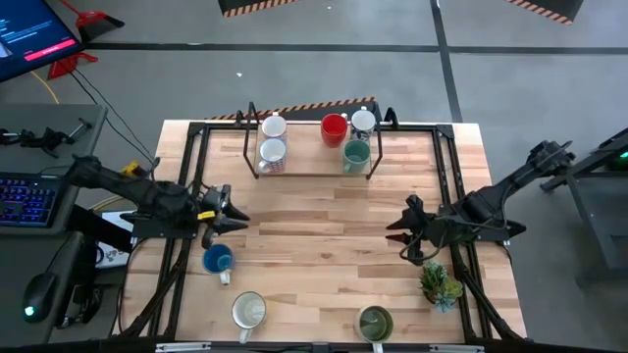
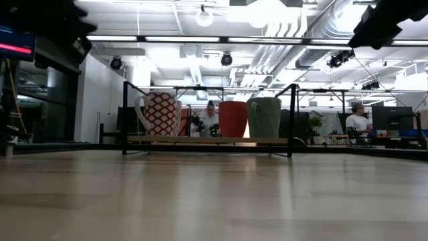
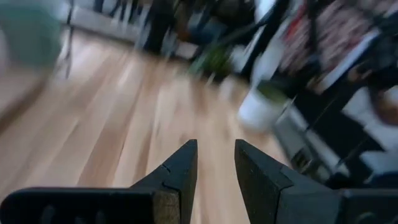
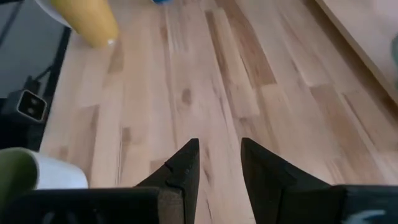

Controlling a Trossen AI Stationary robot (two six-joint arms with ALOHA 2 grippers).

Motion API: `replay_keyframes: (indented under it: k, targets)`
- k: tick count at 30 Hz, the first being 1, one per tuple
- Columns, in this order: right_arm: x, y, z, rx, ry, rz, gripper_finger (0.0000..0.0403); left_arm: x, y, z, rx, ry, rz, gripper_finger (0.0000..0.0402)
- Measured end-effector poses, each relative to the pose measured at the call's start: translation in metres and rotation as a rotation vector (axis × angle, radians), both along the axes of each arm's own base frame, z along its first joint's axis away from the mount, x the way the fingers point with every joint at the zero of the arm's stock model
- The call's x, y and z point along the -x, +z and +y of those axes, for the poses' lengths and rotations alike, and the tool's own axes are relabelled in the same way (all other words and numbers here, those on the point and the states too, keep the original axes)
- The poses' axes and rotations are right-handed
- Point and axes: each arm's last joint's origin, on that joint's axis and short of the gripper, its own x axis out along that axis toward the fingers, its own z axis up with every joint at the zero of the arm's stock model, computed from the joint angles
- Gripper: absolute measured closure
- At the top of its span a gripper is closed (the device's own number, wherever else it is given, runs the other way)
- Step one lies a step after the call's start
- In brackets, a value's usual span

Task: Place coffee mugs
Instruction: Put the blue mug on the shelf

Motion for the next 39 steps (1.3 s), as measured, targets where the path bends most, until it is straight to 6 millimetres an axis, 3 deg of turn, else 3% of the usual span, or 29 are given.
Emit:
replay_keyframes:
  k: [5,13,24,39]
  targets:
    - [-0.006,-0.001,0.004,0.000,0.036,-0.081,0.0306,-0.003,-0.003,-0.003,-0.070,-0.029,-0.156,0.0303]
    - [-0.006,-0.001,0.003,-0.009,0.022,-0.090,0.0306,-0.003,-0.001,-0.003,-0.184,-0.046,-0.199,0.0303]
    - [-0.007,0.000,0.003,-0.005,0.000,-0.109,0.0306,-0.003,0.002,-0.007,-0.153,-0.160,-0.237,0.0298]
    - [-0.008,0.002,0.002,-0.003,-0.072,-0.145,0.0306,-0.003,0.009,-0.008,-0.204,-0.207,-0.330,0.0217]
